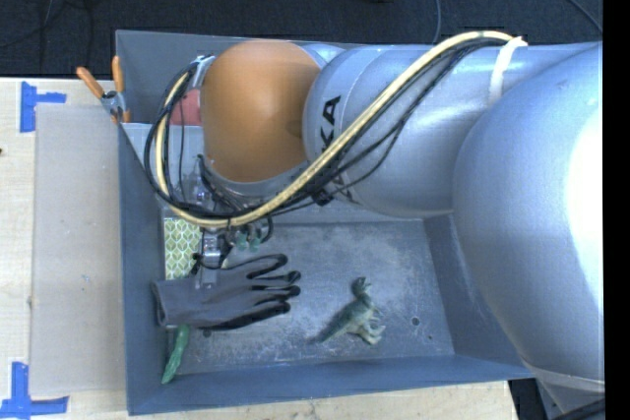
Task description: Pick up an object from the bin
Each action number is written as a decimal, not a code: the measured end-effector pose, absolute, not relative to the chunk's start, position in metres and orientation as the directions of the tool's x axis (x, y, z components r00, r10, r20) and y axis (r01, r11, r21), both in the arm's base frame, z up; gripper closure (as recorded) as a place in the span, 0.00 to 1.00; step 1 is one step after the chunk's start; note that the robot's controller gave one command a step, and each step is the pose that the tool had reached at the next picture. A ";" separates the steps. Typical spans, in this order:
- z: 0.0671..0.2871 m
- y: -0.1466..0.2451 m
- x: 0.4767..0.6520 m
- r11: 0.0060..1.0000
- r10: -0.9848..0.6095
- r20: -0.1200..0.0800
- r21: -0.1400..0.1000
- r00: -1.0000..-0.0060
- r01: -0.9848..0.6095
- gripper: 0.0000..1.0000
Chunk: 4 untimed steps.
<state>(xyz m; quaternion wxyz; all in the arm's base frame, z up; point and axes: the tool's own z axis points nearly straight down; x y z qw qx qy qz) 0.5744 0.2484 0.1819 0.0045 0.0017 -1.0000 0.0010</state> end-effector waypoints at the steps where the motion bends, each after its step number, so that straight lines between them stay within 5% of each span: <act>1: 0.187 0.247 0.576 1.000 0.001 0.001 0.000 -1.000 0.001 0.00; 2: 0.121 0.247 0.599 0.994 -0.112 0.003 0.000 -0.994 -0.112 0.00; 4: 0.109 0.246 0.610 0.976 -0.219 0.002 0.001 -0.976 -0.219 0.00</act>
Offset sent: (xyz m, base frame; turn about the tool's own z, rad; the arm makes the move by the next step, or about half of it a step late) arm 0.0397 -0.0036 -0.1119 -0.1873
